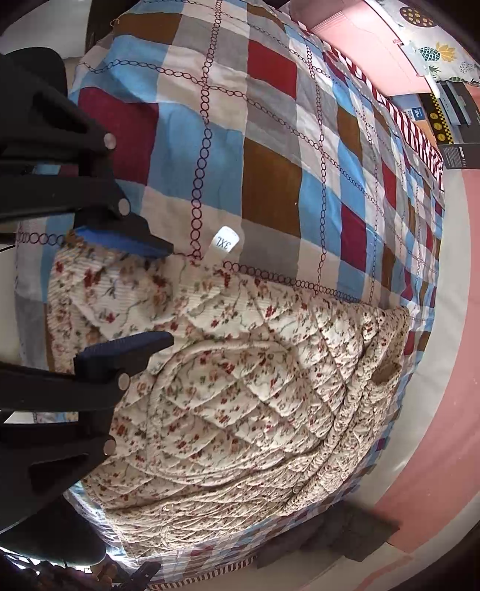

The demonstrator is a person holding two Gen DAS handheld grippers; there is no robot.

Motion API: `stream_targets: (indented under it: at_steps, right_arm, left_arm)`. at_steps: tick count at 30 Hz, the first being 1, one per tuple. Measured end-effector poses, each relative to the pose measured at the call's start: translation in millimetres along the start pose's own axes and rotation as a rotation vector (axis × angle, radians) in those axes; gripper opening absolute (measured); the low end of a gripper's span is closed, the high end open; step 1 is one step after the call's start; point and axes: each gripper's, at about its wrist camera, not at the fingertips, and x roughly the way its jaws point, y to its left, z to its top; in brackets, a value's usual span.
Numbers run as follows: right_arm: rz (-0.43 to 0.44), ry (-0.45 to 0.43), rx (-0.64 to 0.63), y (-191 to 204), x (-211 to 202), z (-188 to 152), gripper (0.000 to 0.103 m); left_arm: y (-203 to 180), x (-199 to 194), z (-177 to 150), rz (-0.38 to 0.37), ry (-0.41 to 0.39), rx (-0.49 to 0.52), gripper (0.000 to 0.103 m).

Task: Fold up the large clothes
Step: 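Grasp the jacket hem with both grippers, then lift the hem with both grippers and fold it toward the collar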

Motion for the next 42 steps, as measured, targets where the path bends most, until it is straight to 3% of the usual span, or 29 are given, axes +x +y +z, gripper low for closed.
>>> stream_targets:
  at_steps: [3,6,12,19,23,25,29,32,37,42]
  right_arm:
    - [0.0,0.025,0.069,-29,13,11,0.069]
    - [0.055,0.091,0.159,-50,32,15,0.069]
    - [0.191,0.179,0.175,-40,48,9,0.069]
    - [0.196,0.19,0.151,-28,47,4,0.071]
    - [0.173,0.252,0.199,-34,64,7,0.068]
    - [0.148,0.262,0.166,-28,64,9,0.061]
    - [0.146,0.26,0.14,-25,57,7,0.032]
    - [0.178,0.248,0.17,-32,50,8,0.022]
    - [0.199,0.223,0.136,-26,35,16,0.017]
    - [0.241,0.181,0.117,-19,16,27,0.015]
  left_arm:
    - [11,19,5,-0.027,0.048,-0.044,0.045]
    - [15,31,4,-0.051,0.073,-0.068,0.046]
    - [14,27,-2,-0.092,0.076,-0.098,0.044]
    - [10,21,-7,-0.124,0.079,-0.091,0.044]
    - [14,30,-6,-0.116,0.109,-0.104,0.045]
    - [12,29,-6,-0.112,0.11,-0.096,0.042]
    - [9,25,-5,-0.117,0.116,-0.082,0.032]
    - [10,20,-3,-0.141,0.112,-0.087,0.022]
    - [6,4,4,-0.171,0.088,-0.081,0.016]
    - [8,-20,17,-0.257,0.048,-0.121,0.015]
